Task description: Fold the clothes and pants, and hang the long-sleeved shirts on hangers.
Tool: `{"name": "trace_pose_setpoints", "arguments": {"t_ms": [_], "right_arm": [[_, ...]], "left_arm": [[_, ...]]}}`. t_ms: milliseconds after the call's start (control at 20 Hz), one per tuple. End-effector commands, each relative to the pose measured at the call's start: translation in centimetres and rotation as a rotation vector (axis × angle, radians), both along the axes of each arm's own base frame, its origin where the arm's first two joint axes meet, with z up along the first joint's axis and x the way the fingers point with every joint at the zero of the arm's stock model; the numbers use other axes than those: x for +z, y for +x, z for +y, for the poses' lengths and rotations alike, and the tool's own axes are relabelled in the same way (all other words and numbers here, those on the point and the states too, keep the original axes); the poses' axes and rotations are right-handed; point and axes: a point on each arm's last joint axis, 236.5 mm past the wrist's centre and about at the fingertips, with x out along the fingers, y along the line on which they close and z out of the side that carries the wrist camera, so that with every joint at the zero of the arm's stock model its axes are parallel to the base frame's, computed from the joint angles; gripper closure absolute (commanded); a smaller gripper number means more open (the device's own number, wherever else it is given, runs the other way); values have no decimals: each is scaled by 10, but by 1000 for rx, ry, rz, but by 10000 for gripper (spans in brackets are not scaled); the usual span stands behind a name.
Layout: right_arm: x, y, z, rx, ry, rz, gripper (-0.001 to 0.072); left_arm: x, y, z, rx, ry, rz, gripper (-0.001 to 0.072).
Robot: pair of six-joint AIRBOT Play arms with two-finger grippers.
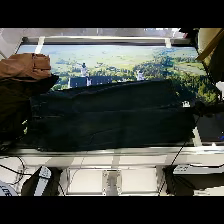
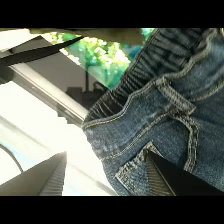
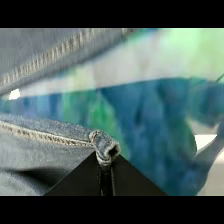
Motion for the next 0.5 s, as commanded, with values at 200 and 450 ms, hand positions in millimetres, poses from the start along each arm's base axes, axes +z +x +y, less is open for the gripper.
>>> {"name": "trace_pose_setpoints", "arguments": {"t_ms": [200, 450], "right_arm": [[-4, 57, -14, -145, -102, -82, 354], [62, 19, -32, -127, -91, -53, 361]], "left_arm": [[3, 12, -8, 16, -41, -55, 162], [31, -8, 10, 303, -66, -20, 164]]}}
